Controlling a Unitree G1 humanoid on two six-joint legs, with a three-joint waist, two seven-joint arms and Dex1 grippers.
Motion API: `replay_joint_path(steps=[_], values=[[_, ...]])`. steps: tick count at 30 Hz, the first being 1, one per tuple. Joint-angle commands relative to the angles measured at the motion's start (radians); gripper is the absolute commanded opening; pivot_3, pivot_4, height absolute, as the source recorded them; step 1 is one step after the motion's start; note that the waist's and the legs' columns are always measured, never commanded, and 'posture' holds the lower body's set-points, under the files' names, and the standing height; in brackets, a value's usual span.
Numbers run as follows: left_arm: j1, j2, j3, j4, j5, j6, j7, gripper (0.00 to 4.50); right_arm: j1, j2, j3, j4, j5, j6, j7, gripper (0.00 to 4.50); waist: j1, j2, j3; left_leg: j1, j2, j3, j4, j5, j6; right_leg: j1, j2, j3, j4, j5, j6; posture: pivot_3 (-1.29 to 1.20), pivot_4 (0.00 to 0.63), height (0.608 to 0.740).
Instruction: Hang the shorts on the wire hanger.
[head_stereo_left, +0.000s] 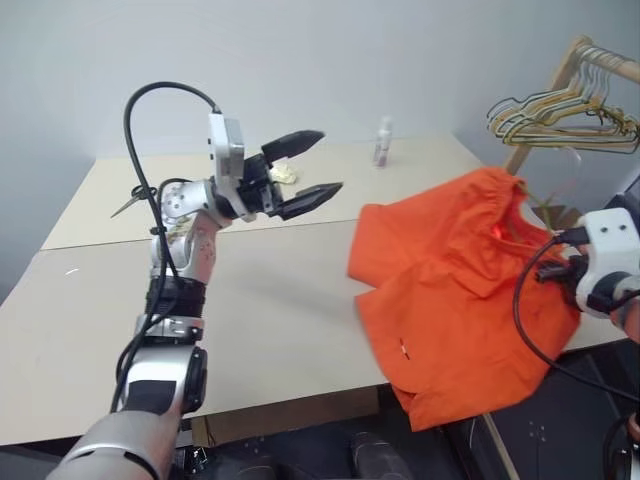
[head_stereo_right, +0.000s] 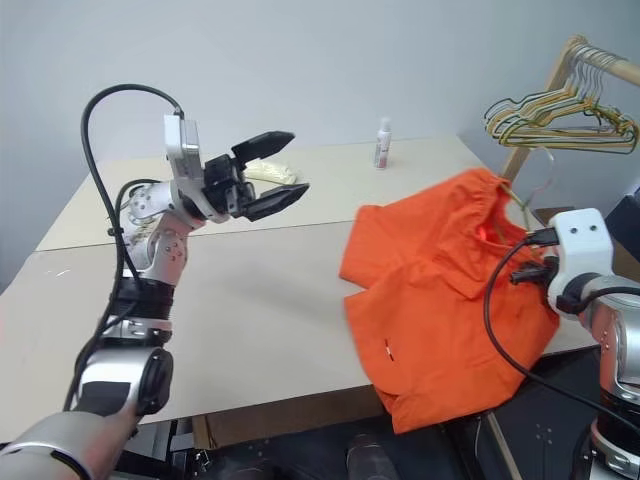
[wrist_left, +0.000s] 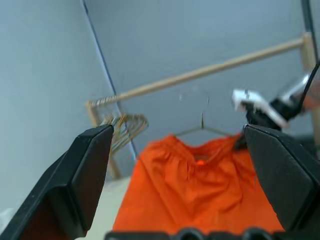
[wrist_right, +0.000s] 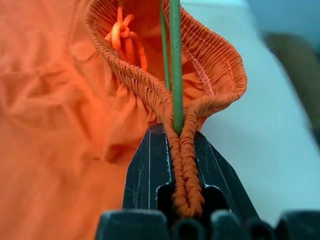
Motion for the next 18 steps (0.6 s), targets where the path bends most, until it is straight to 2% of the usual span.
replay_joint_path(steps=[1,3,8,13,18], values=[[0.036,-0.019,-0.018,-0.112,-0.036,0.065,0.055,4.50,-0.063,-0.011,-0.060,-0.027,-0.081,0.062,-0.111,0.09,-0.013,0.005,-0.003,0.000,0.000,0.000,0.000,0.000,0.000,0.000,0.000,0.000,0.000,0.000,0.000,-0.26,0.000,0.740],[0.073,-0.054,-0.031,-0.168,-0.056,0.095,0.090,4.50,-0.112,-0.011,-0.084,0.021,-0.131,0.092,-0.179,0.09,-0.029,0.010,-0.006,0.002,-0.001,0.001,0.000,0.000,0.000,0.002,0.001,0.002,0.001,0.000,0.000,-0.26,0.000,0.740],[0.103,-0.125,-0.028,-0.238,-0.087,0.152,0.214,4.50,-0.203,0.022,-0.165,0.127,-0.210,0.084,-0.289,0.09,-0.051,0.011,-0.007,0.011,-0.002,0.002,-0.001,-0.001,0.001,0.019,0.003,0.002,-0.004,-0.004,0.007,-0.26,0.000,0.740],[0.120,-0.136,-0.060,-0.261,-0.078,0.155,0.236,4.50,-0.323,0.046,-0.250,0.267,-0.260,0.003,-0.396,0.09,-0.073,0.012,-0.007,0.024,-0.002,0.004,-0.002,-0.001,0.002,0.033,0.003,0.003,-0.006,-0.007,0.012,-0.25,0.000,0.740],[0.128,-0.142,-0.063,-0.279,-0.102,0.165,0.239,4.50,-0.418,0.048,-0.296,0.385,-0.278,-0.083,-0.475,0.09,-0.096,0.013,-0.007,0.026,-0.003,0.009,-0.002,-0.002,0.002,0.033,0.004,0.010,-0.006,-0.007,0.013,-0.25,0.000,0.740]])
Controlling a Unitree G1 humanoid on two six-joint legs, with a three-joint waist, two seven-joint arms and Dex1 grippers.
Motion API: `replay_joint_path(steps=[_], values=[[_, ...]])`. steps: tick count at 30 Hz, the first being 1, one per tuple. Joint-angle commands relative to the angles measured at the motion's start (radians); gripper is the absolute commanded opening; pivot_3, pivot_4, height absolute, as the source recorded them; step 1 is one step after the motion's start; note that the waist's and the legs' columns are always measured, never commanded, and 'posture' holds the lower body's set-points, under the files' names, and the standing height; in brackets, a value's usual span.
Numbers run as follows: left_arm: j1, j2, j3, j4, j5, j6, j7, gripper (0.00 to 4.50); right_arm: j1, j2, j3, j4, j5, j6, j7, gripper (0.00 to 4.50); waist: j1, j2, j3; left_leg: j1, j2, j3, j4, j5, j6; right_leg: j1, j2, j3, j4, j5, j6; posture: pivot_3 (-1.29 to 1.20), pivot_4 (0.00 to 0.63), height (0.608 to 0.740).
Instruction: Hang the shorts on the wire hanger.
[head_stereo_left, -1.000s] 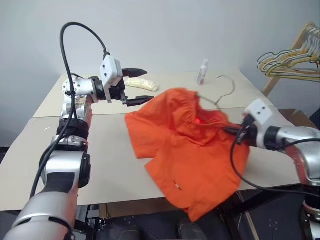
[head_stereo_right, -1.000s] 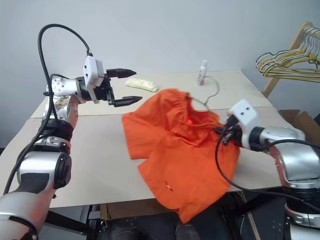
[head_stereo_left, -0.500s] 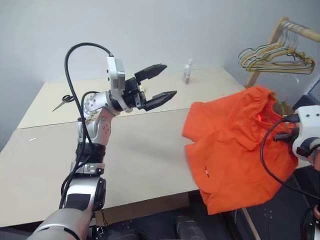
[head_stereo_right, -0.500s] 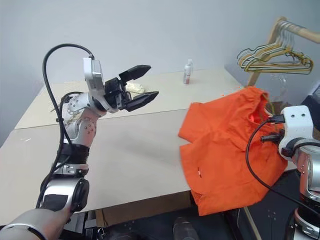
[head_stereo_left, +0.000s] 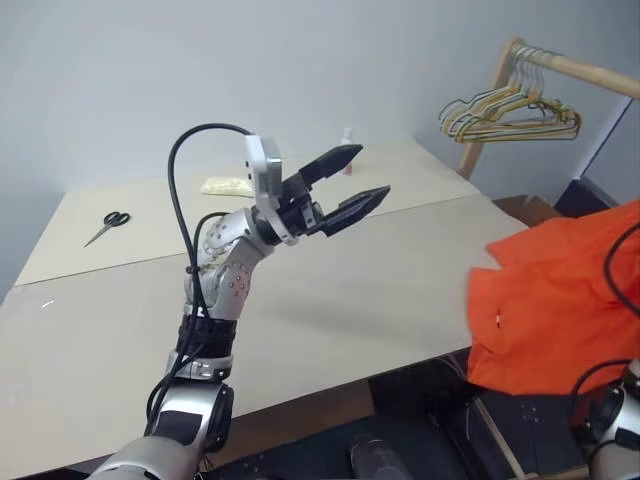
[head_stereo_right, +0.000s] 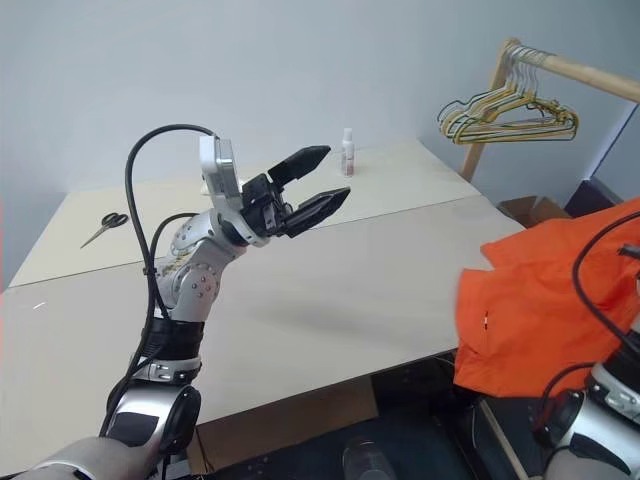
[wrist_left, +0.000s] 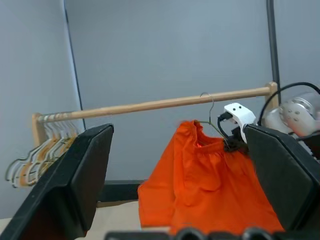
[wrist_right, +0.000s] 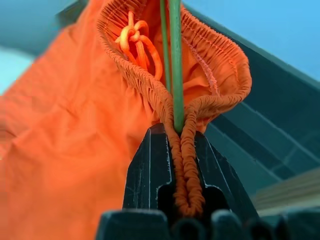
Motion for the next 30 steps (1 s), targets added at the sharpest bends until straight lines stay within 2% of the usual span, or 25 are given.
replay_joint_path(steps=[1,7,11,15,25,30], values=[[-0.007,0.001,0.004,-0.041,-0.025,0.005,0.005,4.50,-0.066,-0.019,-0.026,0.036,-0.013,-0.086,-0.041,0.09,-0.007,0.000,0.000,0.000,0.000,0.001,0.000,0.000,0.000,0.000,0.000,0.002,0.000,0.000,0.000,-0.25,0.000,0.740],[-0.005,0.009,-0.006,-0.022,0.001,-0.011,-0.007,4.50,-0.206,-0.040,-0.116,0.207,0.020,-0.144,-0.084,0.09,-0.028,0.000,0.000,0.003,-0.002,0.007,0.000,-0.001,0.002,0.000,0.000,0.009,-0.001,0.001,0.004,-0.26,0.000,0.740],[0.003,0.008,-0.012,-0.027,0.000,-0.017,-0.011,4.50,-0.253,-0.100,-0.095,0.349,0.028,-0.195,-0.088,0.09,-0.029,0.000,0.000,0.003,-0.002,0.008,-0.001,-0.002,0.003,0.000,-0.001,0.011,-0.003,0.001,0.005,-0.25,0.000,0.740],[0.016,0.006,-0.019,-0.039,0.002,-0.028,-0.012,4.50,-0.297,-0.142,-0.130,0.463,0.063,-0.216,-0.091,0.09,-0.029,-0.002,0.001,0.003,-0.003,0.009,-0.003,-0.003,0.004,0.000,-0.001,0.012,-0.004,0.000,0.006,-0.24,0.000,0.740],[0.038,-0.011,-0.009,-0.068,-0.052,-0.027,-0.034,4.50,-0.329,-0.202,-0.170,0.641,0.121,-0.289,-0.144,0.09,-0.028,-0.005,0.004,0.005,-0.003,0.012,-0.007,-0.003,0.004,0.000,-0.001,0.014,-0.009,0.001,0.007,-0.24,0.000,0.740],[0.042,-0.010,-0.011,-0.076,-0.054,-0.023,-0.033,4.50,-0.327,-0.208,-0.133,0.667,0.136,-0.302,-0.150,0.09,-0.027,-0.005,0.004,0.003,-0.003,0.013,-0.009,-0.003,0.005,0.001,-0.001,0.015,-0.015,0.003,0.010,-0.24,0.000,0.740]])
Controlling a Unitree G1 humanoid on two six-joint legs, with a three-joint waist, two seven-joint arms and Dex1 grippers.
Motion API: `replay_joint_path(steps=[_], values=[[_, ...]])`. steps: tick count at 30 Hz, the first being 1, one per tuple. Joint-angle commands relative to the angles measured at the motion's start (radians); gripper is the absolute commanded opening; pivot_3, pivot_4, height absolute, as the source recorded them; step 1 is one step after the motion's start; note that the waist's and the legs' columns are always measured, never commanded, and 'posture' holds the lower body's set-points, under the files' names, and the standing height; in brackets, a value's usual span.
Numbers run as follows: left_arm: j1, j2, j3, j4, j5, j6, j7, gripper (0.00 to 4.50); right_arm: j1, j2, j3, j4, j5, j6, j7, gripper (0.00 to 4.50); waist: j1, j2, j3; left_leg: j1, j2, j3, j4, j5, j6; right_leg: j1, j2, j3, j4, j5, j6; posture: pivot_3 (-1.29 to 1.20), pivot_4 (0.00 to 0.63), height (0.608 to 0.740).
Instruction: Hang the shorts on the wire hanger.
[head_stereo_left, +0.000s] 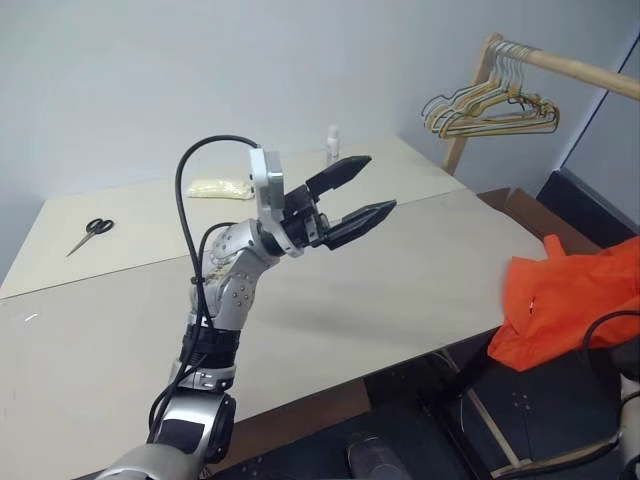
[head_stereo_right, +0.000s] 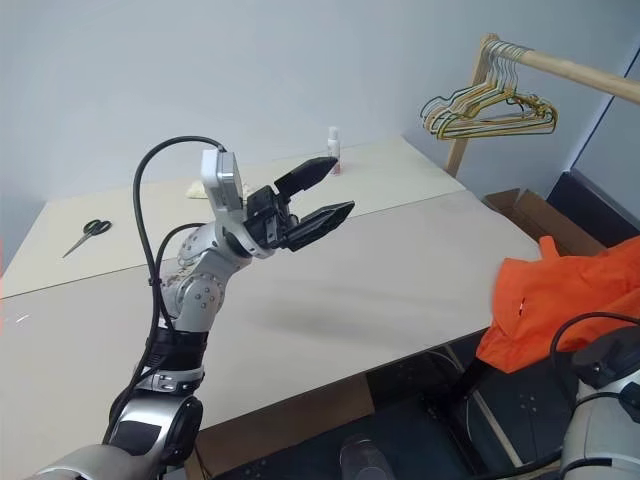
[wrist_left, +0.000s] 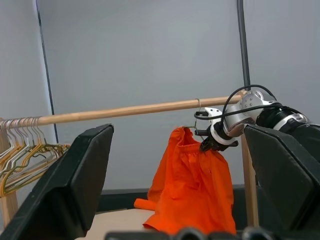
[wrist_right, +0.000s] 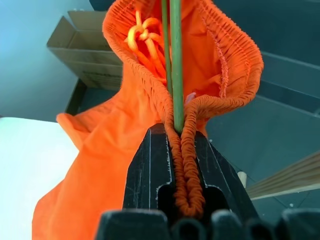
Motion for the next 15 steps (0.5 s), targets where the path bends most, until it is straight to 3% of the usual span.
replay_joint_path(steps=[1,4,15], values=[[-0.003,0.002,0.009,-0.038,-0.022,-0.012,-0.003,4.50,-0.025,-0.021,0.030,-0.010,0.029,-0.029,-0.002,0.09,-0.001,0.000,0.000,0.000,0.000,0.000,0.000,0.000,0.000,0.000,0.000,0.000,-0.001,0.000,0.001,-0.23,0.000,0.740],[0.002,0.000,0.012,-0.048,-0.033,-0.010,-0.009,4.50,-0.009,-0.014,0.063,-0.024,0.019,-0.047,-0.021,0.09,0.000,0.000,0.000,-0.001,0.000,0.001,0.000,0.000,0.000,0.000,-0.001,0.001,-0.002,0.001,0.001,-0.23,0.000,0.740],[0.003,0.011,0.011,-0.062,-0.051,-0.005,-0.008,4.50,0.020,-0.007,0.150,-0.054,0.003,-0.073,-0.071,3.80,0.005,0.000,0.000,-0.001,0.000,0.002,0.000,0.000,0.000,0.000,-0.001,0.002,-0.002,0.001,0.002,-0.22,0.000,0.740]])
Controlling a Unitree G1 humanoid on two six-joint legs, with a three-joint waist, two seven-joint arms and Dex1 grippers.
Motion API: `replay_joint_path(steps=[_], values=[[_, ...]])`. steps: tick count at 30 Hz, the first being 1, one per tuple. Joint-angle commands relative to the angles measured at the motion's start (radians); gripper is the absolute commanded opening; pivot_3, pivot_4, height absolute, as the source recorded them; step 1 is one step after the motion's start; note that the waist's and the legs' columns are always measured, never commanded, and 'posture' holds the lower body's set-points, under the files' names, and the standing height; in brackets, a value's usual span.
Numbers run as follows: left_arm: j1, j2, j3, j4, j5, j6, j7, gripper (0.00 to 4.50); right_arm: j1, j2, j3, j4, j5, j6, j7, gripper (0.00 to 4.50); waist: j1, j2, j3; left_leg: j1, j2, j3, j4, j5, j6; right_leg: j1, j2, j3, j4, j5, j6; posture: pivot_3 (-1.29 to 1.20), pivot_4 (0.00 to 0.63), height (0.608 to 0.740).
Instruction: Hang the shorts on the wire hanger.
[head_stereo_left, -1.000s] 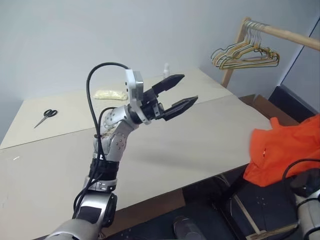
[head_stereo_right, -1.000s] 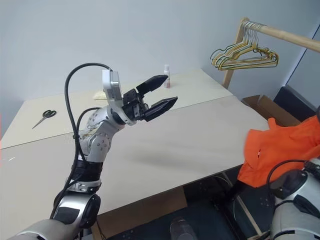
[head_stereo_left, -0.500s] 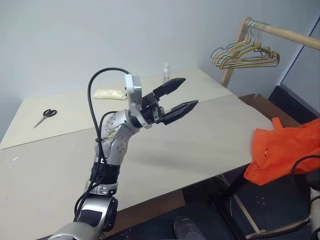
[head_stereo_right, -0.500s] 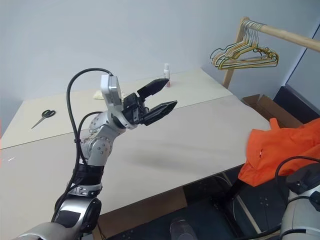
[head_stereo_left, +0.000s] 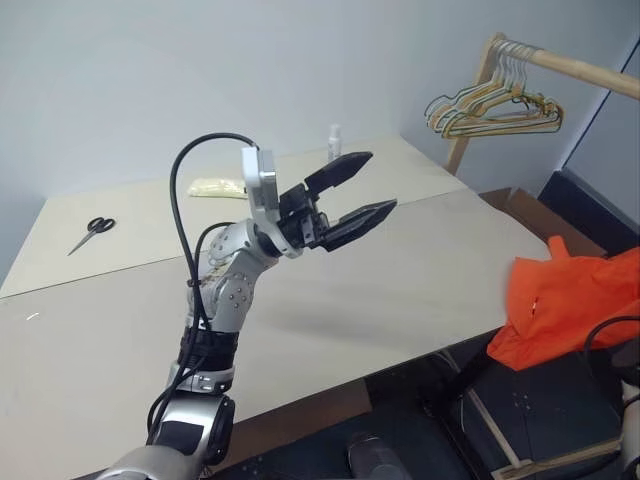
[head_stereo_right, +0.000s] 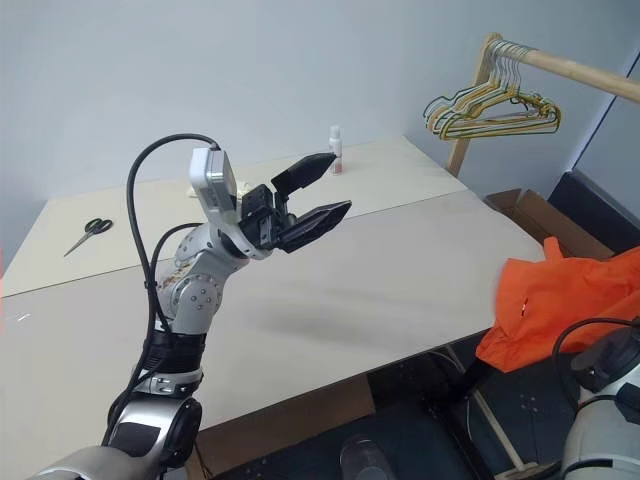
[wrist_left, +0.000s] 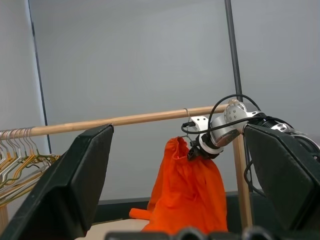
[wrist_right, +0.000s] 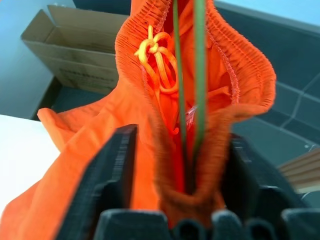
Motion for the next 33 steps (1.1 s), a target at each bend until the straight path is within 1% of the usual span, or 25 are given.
replay_joint_path(steps=[1,2,7,9,12,15,17,18,22,24,26,27,29,30,31,33], values=[[-0.005,0.006,0.008,-0.029,-0.008,-0.009,0.004,4.50,0.008,-0.004,0.041,-0.075,-0.017,-0.045,-0.032,4.12,0.000,0.000,0.000,0.000,0.000,0.000,0.000,0.000,0.000,0.000,0.000,0.000,0.000,0.000,0.000,-0.22,0.000,0.740],[-0.005,0.008,0.006,-0.028,-0.004,-0.010,0.005,4.50,0.021,-0.001,0.062,-0.095,-0.030,-0.050,-0.038,4.46,0.000,0.000,0.000,0.000,0.000,0.000,0.000,0.000,0.000,0.000,0.000,0.000,0.000,0.000,0.000,-0.22,0.000,0.740],[0.000,0.012,-0.005,-0.021,0.013,-0.018,0.007,4.50,0.099,0.022,0.232,-0.267,-0.154,-0.087,-0.121,4.46,-0.001,0.001,0.000,0.000,0.000,0.001,-0.001,0.000,0.000,0.000,0.000,0.001,0.000,0.000,0.000,-0.22,0.000,0.740],[0.001,0.014,-0.008,-0.020,0.018,-0.017,0.006,4.50,0.110,0.039,0.267,-0.325,-0.175,-0.119,-0.129,4.46,-0.002,0.001,0.000,0.001,0.000,0.001,-0.001,0.000,0.000,0.000,0.000,0.001,0.000,0.000,0.000,-0.22,0.000,0.740],[0.005,0.027,-0.003,-0.018,0.027,-0.020,0.007,4.50,0.138,0.067,0.327,-0.406,-0.215,-0.254,-0.145,4.46,-0.001,0.001,-0.001,0.001,0.001,0.001,-0.001,0.000,0.000,0.000,0.000,0.002,0.000,0.000,0.001,-0.21,0.000,0.740],[0.005,0.057,0.000,-0.005,0.065,-0.037,0.012,4.50,0.168,0.072,0.381,-0.429,-0.253,-0.372,-0.146,4.46,0.001,0.001,-0.001,0.001,0.001,0.001,-0.001,0.000,0.000,0.000,0.000,0.002,0.000,0.001,0.001,-0.19,0.000,0.740],[0.005,0.100,0.015,0.017,0.099,-0.046,0.014,4.50,0.191,0.075,0.428,-0.444,-0.257,-0.487,-0.101,4.46,0.004,0.001,-0.001,0.001,0.000,0.001,-0.001,0.000,0.000,0.000,0.000,0.002,0.000,0.001,0.001,-0.16,0.000,0.740],[0.012,0.137,0.022,0.022,0.115,-0.042,0.009,4.50,0.199,0.074,0.464,-0.450,-0.259,-0.535,-0.066,4.46,0.003,0.001,0.000,0.001,0.000,0.001,-0.001,0.000,0.000,0.000,0.000,0.002,0.000,0.001,0.001,-0.15,0.000,0.740],[0.053,0.250,0.038,0.042,0.167,-0.042,0.005,4.50,0.231,0.066,0.588,-0.498,-0.282,-0.691,0.065,4.46,0.010,0.000,0.000,0.001,0.001,0.001,-0.002,0.000,0.000,-0.001,0.000,0.002,0.000,0.001,0.001,-0.11,0.000,0.740],[0.088,0.302,0.052,0.053,0.190,-0.042,0.005,4.50,0.251,0.078,0.651,-0.540,-0.271,-0.748,0.166,4.46,0.018,0.000,0.000,0.002,0.002,0.001,-0.002,0.000,0.000,-0.001,0.000,0.002,0.000,0.001,0.001,-0.09,0.000,0.740],[0.128,0.351,0.059,0.052,0.207,-0.041,-0.002,4.50,0.278,0.087,0.723,-0.579,-0.295,-0.768,0.238,4.46,0.028,0.000,0.000,0.002,0.004,0.001,-0.002,0.000,0.000,-0.001,0.001,0.002,0.000,0.001,0.001,-0.07,0.000,0.740],[0.150,0.370,0.062,0.047,0.212,-0.045,-0.005,4.50,0.295,0.093,0.747,-0.599,-0.285,-0.778,0.288,4.46,0.037,-0.001,0.001,0.002,0.004,0.001,-0.002,0.000,0.000,-0.001,0.001,0.002,0.000,0.001,0.001,-0.06,0.000,0.740],[0.182,0.391,0.072,0.035,0.207,-0.045,-0.007,4.50,0.324,0.118,0.754,-0.647,-0.221,-0.753,0.388,4.46,0.060,-0.004,0.002,0.002,0.005,0.000,-0.002,0.000,0.000,-0.002,0.001,0.000,0.000,0.001,0.000,-0.06,0.000,0.740],[0.209,0.405,0.082,0.016,0.205,-0.036,0.000,4.50,0.352,0.132,0.759,-0.669,-0.183,-0.752,0.448,4.46,0.071,-0.005,0.003,0.003,0.006,-0.001,-0.002,0.000,0.000,-0.004,0.001,-0.001,0.000,0.001,0.000,-0.01,0.000,0.740],[0.232,0.415,0.090,-0.001,0.203,-0.027,0.009,4.50,0.380,0.138,0.770,-0.687,-0.166,-0.757,0.495,4.46,0.092,-0.005,0.003,0.003,0.006,-0.002,-0.001,0.000,0.000,-0.004,0.001,-0.002,0.000,0.002,-0.001,0.01,0.000,0.740],[0.273,0.431,0.101,-0.030,0.200,-0.010,0.024,4.50,0.434,0.129,0.795,-0.715,-0.139,-0.766,0.601,4.46,0.126,-0.006,0.003,0.000,0.006,-0.002,-0.001,-0.001,0.001,-0.008,0.000,-0.002,0.000,0.007,-0.009,0.03,0.000,0.740]])
